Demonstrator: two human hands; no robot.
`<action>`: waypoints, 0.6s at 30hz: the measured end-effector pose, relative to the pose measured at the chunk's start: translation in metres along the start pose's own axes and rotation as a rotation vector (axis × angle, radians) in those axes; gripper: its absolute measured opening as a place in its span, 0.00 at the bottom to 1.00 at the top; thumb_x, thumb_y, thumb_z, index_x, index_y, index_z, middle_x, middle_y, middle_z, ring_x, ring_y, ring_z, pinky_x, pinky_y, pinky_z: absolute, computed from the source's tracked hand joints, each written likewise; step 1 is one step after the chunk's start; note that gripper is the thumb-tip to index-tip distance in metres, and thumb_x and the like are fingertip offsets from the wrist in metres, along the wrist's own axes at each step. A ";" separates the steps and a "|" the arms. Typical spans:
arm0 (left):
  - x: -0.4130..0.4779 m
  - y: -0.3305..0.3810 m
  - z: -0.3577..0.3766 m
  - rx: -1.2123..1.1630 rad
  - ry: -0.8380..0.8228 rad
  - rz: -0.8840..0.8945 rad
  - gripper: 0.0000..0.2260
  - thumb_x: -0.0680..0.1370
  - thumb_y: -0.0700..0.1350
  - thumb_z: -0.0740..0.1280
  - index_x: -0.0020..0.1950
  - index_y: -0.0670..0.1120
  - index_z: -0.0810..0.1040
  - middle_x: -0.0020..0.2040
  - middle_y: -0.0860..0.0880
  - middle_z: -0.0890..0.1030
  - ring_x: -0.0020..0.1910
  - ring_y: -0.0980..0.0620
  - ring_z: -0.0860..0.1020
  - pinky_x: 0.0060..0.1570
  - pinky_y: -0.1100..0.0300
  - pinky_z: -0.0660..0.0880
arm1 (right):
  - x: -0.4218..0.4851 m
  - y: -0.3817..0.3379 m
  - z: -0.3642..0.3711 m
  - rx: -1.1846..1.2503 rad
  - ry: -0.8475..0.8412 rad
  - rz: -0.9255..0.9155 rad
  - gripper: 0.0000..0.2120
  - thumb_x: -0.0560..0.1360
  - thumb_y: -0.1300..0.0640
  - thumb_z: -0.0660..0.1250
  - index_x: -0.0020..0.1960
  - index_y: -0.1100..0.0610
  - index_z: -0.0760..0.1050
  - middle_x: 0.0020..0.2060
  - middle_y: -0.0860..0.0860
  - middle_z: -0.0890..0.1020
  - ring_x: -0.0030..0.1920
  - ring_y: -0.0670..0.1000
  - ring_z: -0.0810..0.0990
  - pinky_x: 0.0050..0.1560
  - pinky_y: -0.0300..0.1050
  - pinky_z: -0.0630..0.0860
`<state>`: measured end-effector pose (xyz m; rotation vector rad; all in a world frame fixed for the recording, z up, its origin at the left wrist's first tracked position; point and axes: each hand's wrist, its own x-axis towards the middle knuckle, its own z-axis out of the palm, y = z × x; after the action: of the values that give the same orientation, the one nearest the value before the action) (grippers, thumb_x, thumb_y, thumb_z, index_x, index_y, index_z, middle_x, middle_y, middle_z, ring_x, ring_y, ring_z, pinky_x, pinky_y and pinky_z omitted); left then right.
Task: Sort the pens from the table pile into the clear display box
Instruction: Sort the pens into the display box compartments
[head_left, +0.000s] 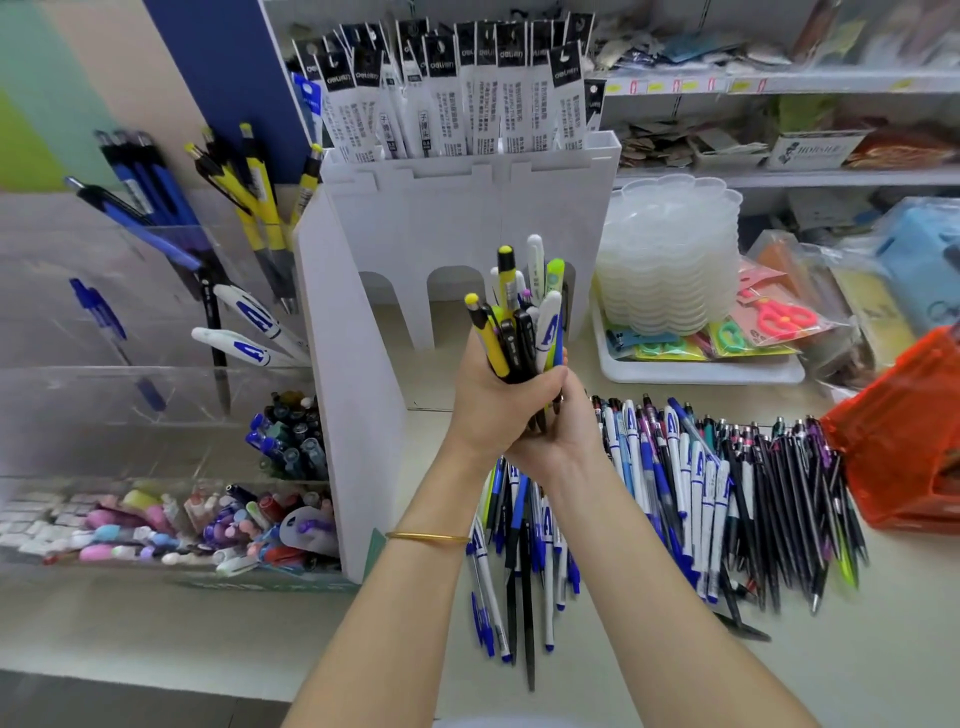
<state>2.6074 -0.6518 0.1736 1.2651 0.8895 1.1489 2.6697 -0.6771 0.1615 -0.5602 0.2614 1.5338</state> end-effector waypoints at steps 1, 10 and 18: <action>0.000 -0.001 0.001 -0.001 -0.002 0.001 0.23 0.66 0.30 0.72 0.61 0.35 0.76 0.52 0.41 0.83 0.52 0.50 0.83 0.50 0.60 0.79 | 0.001 0.000 -0.002 0.007 0.003 -0.003 0.16 0.78 0.49 0.63 0.46 0.59 0.85 0.49 0.54 0.85 0.48 0.54 0.85 0.52 0.48 0.80; -0.004 -0.010 0.004 0.021 0.005 -0.009 0.23 0.66 0.30 0.73 0.60 0.37 0.76 0.52 0.42 0.83 0.53 0.49 0.82 0.54 0.54 0.79 | 0.003 -0.003 -0.014 0.004 -0.033 -0.016 0.14 0.76 0.54 0.63 0.58 0.58 0.80 0.55 0.55 0.83 0.60 0.54 0.79 0.65 0.48 0.72; -0.006 -0.007 0.001 -0.030 -0.010 -0.043 0.21 0.69 0.27 0.72 0.61 0.36 0.76 0.50 0.49 0.84 0.51 0.55 0.83 0.50 0.63 0.78 | 0.004 -0.004 -0.011 -0.061 -0.012 -0.124 0.20 0.73 0.57 0.67 0.64 0.57 0.77 0.53 0.56 0.83 0.52 0.55 0.84 0.48 0.47 0.82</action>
<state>2.6084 -0.6571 0.1658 1.2210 0.8851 1.1165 2.6754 -0.6792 0.1511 -0.6046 0.1677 1.4286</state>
